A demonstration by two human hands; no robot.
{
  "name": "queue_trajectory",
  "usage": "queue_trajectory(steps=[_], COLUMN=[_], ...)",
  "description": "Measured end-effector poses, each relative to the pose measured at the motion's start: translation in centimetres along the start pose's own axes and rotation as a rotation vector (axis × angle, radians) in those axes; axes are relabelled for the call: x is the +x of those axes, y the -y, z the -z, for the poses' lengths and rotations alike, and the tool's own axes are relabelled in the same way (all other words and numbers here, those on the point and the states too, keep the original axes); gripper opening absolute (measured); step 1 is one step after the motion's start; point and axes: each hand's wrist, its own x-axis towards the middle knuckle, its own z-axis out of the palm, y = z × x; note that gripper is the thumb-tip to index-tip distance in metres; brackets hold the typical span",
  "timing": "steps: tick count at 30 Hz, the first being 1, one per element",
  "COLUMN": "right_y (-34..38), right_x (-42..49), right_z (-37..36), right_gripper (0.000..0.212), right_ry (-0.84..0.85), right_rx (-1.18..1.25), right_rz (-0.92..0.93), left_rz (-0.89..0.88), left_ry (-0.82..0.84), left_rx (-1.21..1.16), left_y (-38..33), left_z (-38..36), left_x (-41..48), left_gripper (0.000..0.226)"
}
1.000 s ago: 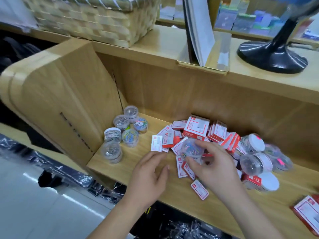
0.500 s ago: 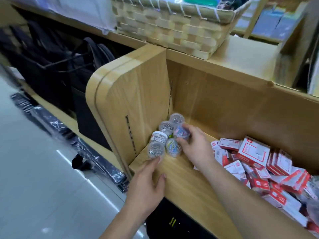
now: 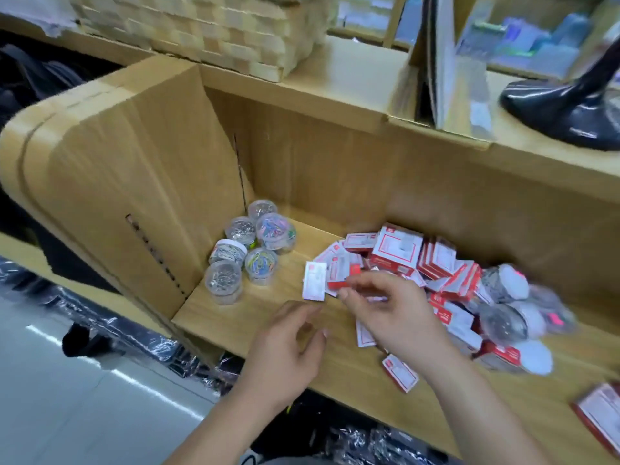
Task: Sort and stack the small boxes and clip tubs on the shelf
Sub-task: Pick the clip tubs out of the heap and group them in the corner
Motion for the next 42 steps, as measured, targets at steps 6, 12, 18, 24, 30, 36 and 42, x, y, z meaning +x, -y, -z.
queue_trajectory(steps=[6, 12, 18, 24, 30, 36, 42], right_y=[-6.6, -11.1, -12.0, -10.9, -6.0, -2.8, -2.3], right_x=[-8.0, -12.2, -10.0, -7.8, -7.9, -6.9, -5.5], right_z=[6.7, 10.3, 14.0, 15.4, 14.3, 6.4, 2.2], right_gripper=[0.006, 0.015, 0.049, 0.036, 0.018, 0.033, 0.020], right_ry=[-0.227, -0.575, -0.650, -0.544, -0.566, -0.102, 0.004], right_rx=[-0.033, -0.024, -0.192, -0.214, 0.275, 0.391, 0.191], right_rz=[-0.137, -0.253, -0.243, -0.292, -0.253, -0.317, -0.115], left_rz=[-0.189, -0.281, -0.253, -0.213, -0.145, -0.060, 0.234], left_ry=[0.214, 0.270, 0.290, 0.266, 0.151, 0.027, -0.211], left_rx=[0.003, 0.116, 0.140, 0.085, -0.064, -0.104, 0.067], left_y=[-3.9, -6.5, -7.4, -7.1, -8.1, -9.0, -2.0], left_z=[-6.0, -9.2, -11.8, -11.6, -9.7, -6.2, 0.1], left_x=[-0.6, -0.2, 1.3, 1.3, 0.8, -1.4, -1.4], left_gripper=[0.041, 0.033, 0.036, 0.030, 0.049, 0.065, 0.055])
